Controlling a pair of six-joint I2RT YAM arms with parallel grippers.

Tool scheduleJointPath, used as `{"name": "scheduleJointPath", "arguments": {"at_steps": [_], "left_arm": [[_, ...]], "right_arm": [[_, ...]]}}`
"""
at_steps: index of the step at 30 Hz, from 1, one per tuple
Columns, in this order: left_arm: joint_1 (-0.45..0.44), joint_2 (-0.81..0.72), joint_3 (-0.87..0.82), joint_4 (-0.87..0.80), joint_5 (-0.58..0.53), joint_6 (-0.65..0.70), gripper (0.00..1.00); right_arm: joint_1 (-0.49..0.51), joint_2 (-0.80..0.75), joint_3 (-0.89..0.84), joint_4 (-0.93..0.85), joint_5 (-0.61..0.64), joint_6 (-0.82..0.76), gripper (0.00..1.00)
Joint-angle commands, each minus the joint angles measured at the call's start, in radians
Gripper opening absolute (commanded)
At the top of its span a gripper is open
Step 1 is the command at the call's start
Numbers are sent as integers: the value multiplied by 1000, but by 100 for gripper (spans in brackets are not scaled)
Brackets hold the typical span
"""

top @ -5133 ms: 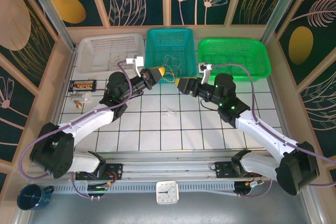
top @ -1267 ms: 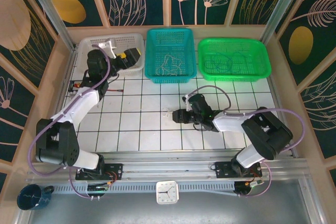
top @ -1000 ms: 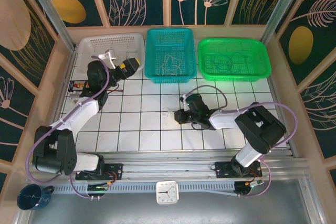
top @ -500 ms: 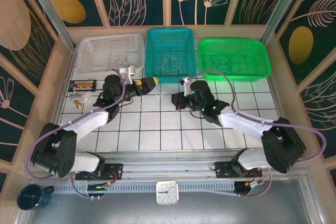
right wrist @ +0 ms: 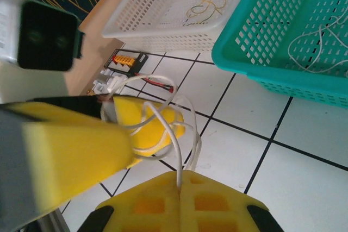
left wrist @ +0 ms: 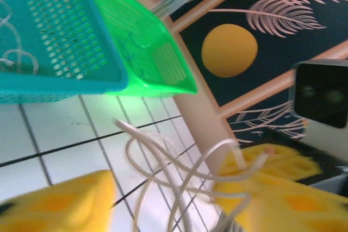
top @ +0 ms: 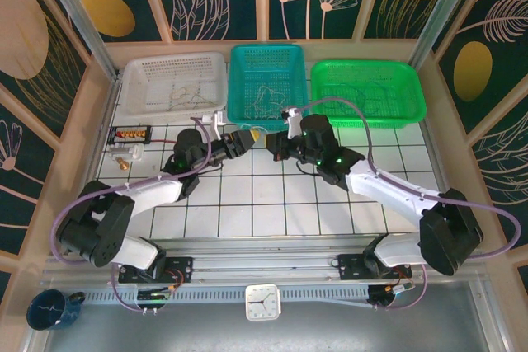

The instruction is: Untangle the cables

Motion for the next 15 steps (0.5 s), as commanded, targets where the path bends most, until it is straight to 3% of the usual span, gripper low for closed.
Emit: {"name": "scheduleJointPath", "arguments": {"at_steps": [1,5,10,15], "left_arm": [[-3,5,-32,119,-84,-26,35],[-3,-28,-44,97,-156,-11,28],[-2,-62,-31,22,-199,42,2],[0,-81,-38,-25,-265,61,0]], "right_arm": [[-13,-65,14,-17,16,-11,0],[-61,-119,-32,-31,82,2,0],[-164,-183,-80,-7,81,38,0],[-239,-163,-47,40,86,67,0]]}}
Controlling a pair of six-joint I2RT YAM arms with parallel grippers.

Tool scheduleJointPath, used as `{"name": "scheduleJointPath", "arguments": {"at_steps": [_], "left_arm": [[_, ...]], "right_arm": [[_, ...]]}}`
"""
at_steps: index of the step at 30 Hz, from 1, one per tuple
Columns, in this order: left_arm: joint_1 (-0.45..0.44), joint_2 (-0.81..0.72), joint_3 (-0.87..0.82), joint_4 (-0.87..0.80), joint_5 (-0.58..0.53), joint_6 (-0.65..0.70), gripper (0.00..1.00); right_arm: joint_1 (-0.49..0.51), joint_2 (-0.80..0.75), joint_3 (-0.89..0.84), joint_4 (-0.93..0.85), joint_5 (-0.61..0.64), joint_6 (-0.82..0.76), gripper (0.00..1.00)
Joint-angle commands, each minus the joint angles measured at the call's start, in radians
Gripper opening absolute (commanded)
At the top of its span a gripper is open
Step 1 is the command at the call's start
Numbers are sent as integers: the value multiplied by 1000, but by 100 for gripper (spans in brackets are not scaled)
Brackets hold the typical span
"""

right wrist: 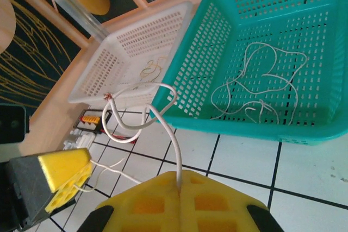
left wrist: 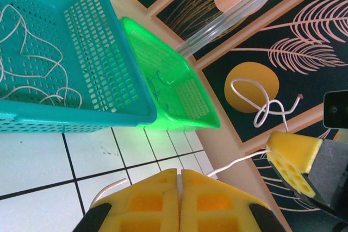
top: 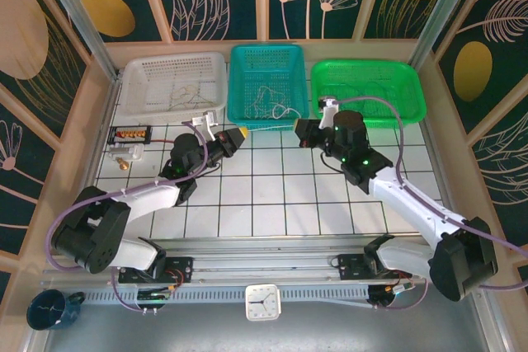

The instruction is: Untangle the cables

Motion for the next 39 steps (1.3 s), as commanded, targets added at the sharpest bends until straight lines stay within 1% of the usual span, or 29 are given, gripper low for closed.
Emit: {"name": "scheduleJointPath", "arguments": {"at_steps": [1,2,3,4,5,6,7,12,15,16,17,18,19,20,22,25,26,28,29,31,33,35,37,38,39], "left_arm": [[6,-27,-2,-34,-94,33,0],[6,-29,-1,-33,-99,30,7],[7,-29,2,-30,-97,32,31],[6,-30,9,-30,-91,34,62],[6,-34,17,-41,-91,35,81],[6,-39,23,-56,-93,41,95],[6,-49,30,-73,-96,50,99],[6,-114,34,-162,-128,86,99],[9,-149,31,-215,-156,109,99],[12,-160,36,-237,-163,119,99],[16,-170,41,-258,-170,128,99],[24,-185,44,-280,-175,139,99],[36,-202,45,-293,-181,153,99],[50,-221,44,-305,-186,163,99],[96,-269,49,-357,-205,199,99],[171,-339,58,-442,-277,266,99],[183,-362,57,-463,-319,296,99],[192,-419,41,-482,-456,385,99],[196,-442,30,-481,-514,430,99],[207,-486,-13,-440,-612,539,99],[218,-516,-54,-403,-688,617,99],[237,-534,-107,-348,-725,672,99],[261,-547,-177,-274,-780,692,99],[278,-542,-190,-272,-794,693,99],[301,-527,-207,-263,-802,696,99]], "right_arm": [[-53,23,40,70,27,32,0],[-59,53,69,87,21,31,0],[-63,84,99,100,14,29,0],[-65,122,133,115,12,20,0],[-66,164,168,129,20,13,0],[-67,197,199,140,26,8,0],[-72,244,235,155,29,6,0],[-106,458,404,183,33,-1,0],[-132,603,507,164,23,1,0],[-140,647,537,160,17,0,4],[-146,677,550,158,15,-3,27],[-151,705,558,158,5,-8,55],[-155,718,560,160,-8,-16,89],[-156,720,558,160,-17,-25,99],[-157,685,523,168,-38,-40,99],[-158,581,442,192,-51,-40,99],[-155,543,418,190,-48,-42,99],[-156,457,369,155,-21,-51,99],[-156,412,353,134,1,-60,99],[-156,322,294,84,97,-94,99],[-160,239,230,44,210,-126,99],[-164,144,137,72,334,-134,99],[-193,36,11,137,365,-118,99],[-204,-5,-33,163,343,-153,99],[-206,-43,-77,174,362,-248,99]]}}
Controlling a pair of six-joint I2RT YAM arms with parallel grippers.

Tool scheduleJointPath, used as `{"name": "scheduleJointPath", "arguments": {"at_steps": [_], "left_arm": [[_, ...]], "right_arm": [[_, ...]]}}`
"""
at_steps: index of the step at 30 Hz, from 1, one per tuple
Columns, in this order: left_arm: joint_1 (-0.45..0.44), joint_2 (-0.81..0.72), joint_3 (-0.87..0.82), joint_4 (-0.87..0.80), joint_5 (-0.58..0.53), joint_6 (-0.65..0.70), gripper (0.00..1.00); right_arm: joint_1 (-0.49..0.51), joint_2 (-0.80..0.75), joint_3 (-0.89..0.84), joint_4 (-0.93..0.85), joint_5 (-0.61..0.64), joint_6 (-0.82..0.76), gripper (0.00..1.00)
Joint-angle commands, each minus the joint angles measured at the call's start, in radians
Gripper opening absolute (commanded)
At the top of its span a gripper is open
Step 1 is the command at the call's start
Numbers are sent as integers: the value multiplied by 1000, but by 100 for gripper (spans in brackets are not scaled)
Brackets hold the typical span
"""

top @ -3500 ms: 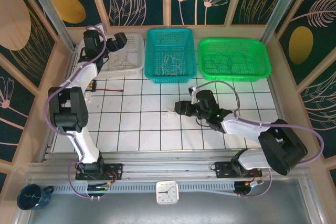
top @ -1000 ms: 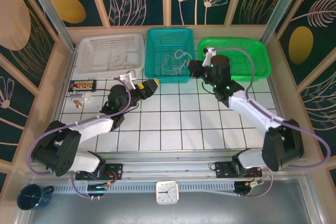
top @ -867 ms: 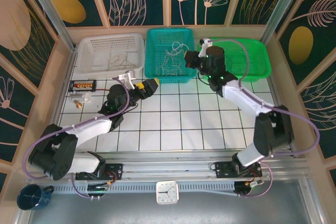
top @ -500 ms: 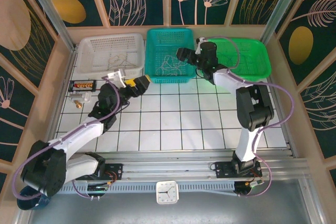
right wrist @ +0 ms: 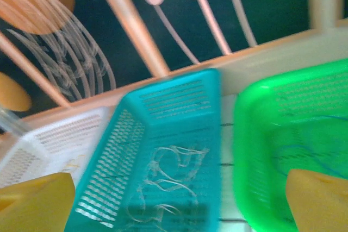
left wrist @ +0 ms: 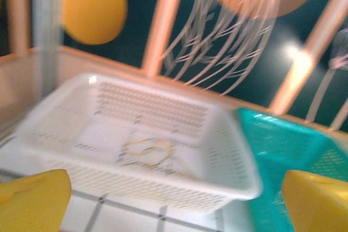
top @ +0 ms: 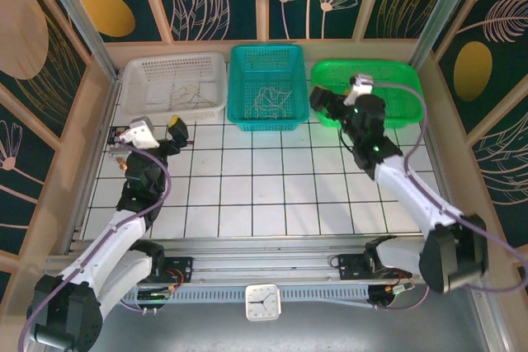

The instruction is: Untangle the cables

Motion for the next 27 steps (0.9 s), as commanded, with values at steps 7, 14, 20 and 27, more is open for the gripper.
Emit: {"name": "scheduleJointPath", "arguments": {"at_steps": [7,14,20,27], "left_arm": [[135,302,-202,497,-110,174,99],[195,577,-203,801,66,224,99],[207,671,-171,829,196,263,99],[228,669,-136,753,229,245,99]], "right_arm": [[-67,-55,-391,286,503,-318,99],[-137,271,-682,1177,340,-451,99],[-375,429,-682,1273,-63,-288,99],[-359,395,-600,1065,-3,-282,99]]}}
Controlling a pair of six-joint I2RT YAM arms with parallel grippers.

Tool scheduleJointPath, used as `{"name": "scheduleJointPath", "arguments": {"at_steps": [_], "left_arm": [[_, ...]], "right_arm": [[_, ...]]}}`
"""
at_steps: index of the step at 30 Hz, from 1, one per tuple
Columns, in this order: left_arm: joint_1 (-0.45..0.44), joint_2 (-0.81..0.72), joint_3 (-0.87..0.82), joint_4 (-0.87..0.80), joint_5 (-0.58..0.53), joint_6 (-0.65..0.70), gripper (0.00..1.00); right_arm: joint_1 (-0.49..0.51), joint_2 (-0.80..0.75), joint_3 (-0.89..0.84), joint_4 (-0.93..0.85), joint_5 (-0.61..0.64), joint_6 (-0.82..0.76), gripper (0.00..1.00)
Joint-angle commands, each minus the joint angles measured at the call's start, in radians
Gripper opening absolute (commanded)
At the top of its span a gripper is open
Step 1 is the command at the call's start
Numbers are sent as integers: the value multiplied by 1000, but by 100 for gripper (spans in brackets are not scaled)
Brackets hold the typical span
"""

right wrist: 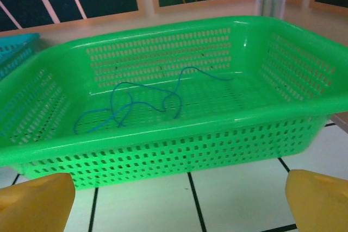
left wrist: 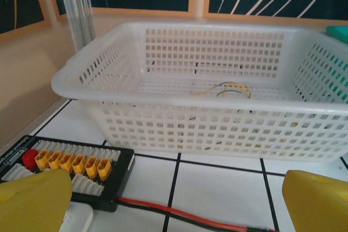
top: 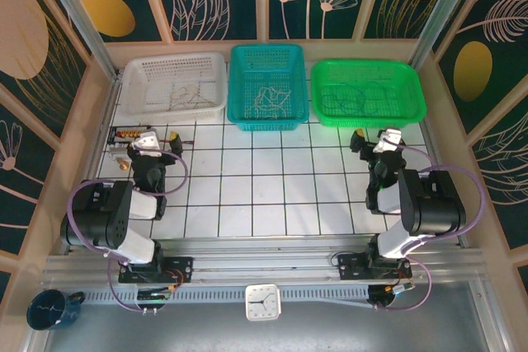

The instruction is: Untangle the cables

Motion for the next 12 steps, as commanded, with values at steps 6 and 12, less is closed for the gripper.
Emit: {"name": "scheduleJointPath", "arguments": {"at_steps": [6,12], "left_arm": [[14,6,24,-2,50,7,99],[14,5,23,-2,46,7,99]], "right_arm": [[8,2,8,-7,-51,10,99],[6,3,4,3,-56,9,99]]}}
